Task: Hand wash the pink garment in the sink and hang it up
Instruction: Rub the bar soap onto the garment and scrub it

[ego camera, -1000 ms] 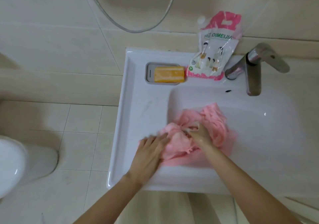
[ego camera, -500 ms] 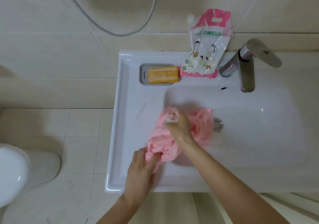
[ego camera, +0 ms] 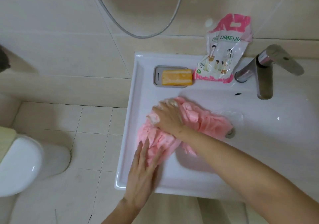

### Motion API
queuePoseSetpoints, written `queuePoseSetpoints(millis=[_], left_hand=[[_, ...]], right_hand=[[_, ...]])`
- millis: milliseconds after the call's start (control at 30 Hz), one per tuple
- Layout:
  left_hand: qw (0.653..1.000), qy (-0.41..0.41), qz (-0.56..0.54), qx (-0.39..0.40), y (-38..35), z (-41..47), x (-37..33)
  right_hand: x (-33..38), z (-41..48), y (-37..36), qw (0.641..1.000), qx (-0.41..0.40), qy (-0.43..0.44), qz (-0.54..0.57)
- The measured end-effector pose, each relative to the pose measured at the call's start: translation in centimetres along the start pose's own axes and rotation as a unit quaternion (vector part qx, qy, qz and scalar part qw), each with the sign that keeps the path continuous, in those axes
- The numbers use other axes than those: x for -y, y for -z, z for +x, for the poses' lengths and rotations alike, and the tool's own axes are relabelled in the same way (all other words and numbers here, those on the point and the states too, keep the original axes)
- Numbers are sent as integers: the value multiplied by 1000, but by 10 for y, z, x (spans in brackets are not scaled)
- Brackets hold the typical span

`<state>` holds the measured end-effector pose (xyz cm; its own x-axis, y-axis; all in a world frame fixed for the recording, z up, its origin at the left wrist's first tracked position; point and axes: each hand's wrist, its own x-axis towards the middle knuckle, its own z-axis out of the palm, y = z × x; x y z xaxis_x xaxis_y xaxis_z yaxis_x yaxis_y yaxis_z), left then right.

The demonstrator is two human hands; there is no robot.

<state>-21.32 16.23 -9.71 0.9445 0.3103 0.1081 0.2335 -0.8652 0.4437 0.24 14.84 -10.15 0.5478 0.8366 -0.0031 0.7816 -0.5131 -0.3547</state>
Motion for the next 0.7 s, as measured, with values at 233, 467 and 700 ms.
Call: queuePoseSetpoints(millis=[233, 467, 700], left_hand=[[996, 22, 81, 12, -21, 6, 7], [988, -21, 147, 45, -16, 2, 17], [976, -25, 202, 75, -15, 5, 15]], right_hand=[[45, -60, 4, 988, -123, -45, 77], [12, 6, 1, 991, -72, -111, 15], [1, 15, -8, 989, -120, 63, -52]])
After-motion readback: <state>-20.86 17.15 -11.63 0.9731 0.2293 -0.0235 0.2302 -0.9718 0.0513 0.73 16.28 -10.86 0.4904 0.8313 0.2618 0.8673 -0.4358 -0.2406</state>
